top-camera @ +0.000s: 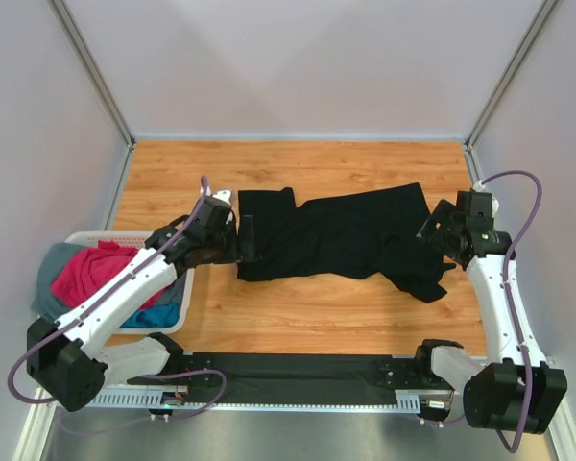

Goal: Fold and stack the t-shirts
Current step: Flatten the tshirt out

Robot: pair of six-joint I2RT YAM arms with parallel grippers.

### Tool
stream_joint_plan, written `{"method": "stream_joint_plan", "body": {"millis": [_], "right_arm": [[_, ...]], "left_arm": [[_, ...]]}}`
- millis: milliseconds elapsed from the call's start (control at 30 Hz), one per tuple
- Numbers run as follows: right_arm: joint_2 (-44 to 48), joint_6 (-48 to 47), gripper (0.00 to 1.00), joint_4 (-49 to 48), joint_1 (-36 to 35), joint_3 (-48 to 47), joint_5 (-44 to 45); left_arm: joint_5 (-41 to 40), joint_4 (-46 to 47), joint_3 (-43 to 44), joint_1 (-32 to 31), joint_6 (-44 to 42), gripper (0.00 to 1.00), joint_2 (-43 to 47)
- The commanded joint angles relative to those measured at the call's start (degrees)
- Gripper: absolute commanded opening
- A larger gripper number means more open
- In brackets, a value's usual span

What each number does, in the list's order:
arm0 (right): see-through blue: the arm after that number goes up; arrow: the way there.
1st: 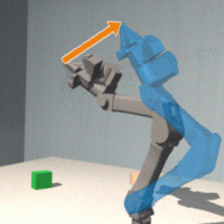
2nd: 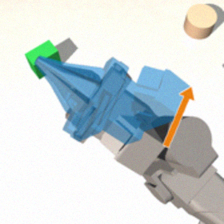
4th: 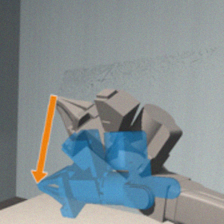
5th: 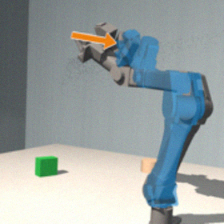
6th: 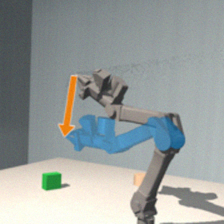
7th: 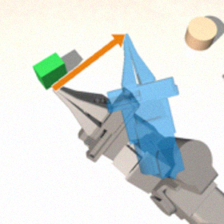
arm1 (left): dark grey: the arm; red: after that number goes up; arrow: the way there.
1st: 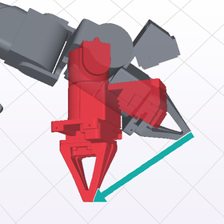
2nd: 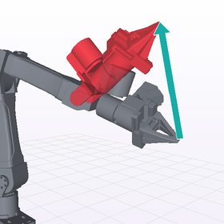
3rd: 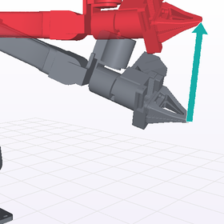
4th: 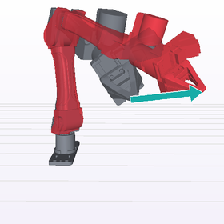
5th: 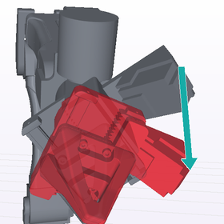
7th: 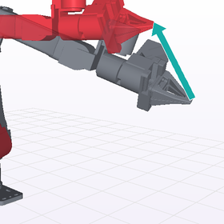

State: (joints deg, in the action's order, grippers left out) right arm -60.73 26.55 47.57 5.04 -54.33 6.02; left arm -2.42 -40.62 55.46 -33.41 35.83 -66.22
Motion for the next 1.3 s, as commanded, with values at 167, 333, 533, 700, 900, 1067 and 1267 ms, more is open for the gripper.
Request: {"method": "stream_joint_plan", "body": {"millis": [167,333,533,700,900,1067,1267], "right_arm": [[-3.16,-3.17,0.78,-4.77,-0.64,-1.75,-10.06],[-4.66,-2.81,0.77,-5.47,-1.35,0.62,-11.73],[-3.26,-3.43,0.77,-3.01,-1.43,2.2,-6.91],[-2.64,-2.29,0.73,-5.29,-1.43,4.14,-9.62],[-5.97,-2.64,0.71,-5.82,-1.43,2.65,-10.15],[-7.82,-2.38,0.68,-6.35,-1.43,1.42,-10.85],[-8.88,-1.94,0.66,-6.61,-1.43,0.54,-11.03]], "left_arm": [[-8.22,0.19,8.86,0.01,0.47,1.0,-3.82],[-8.74,0.46,20.44,0.18,-2.43,1.0,-19.28],[-14.99,-7.28,29.0,0.27,-3.93,0.99,-34.59],[-12.89,-2.46,22.78,1.5,-2.0,0.92,-35.04],[-7.8,1.59,17.67,2.03,-0.24,0.81,-34.95],[-3.65,4.85,16.17,2.03,0.55,0.27,-34.25],[-0.84,7.3,15.73,2.03,-4.27,0.0,-27.33]]}}
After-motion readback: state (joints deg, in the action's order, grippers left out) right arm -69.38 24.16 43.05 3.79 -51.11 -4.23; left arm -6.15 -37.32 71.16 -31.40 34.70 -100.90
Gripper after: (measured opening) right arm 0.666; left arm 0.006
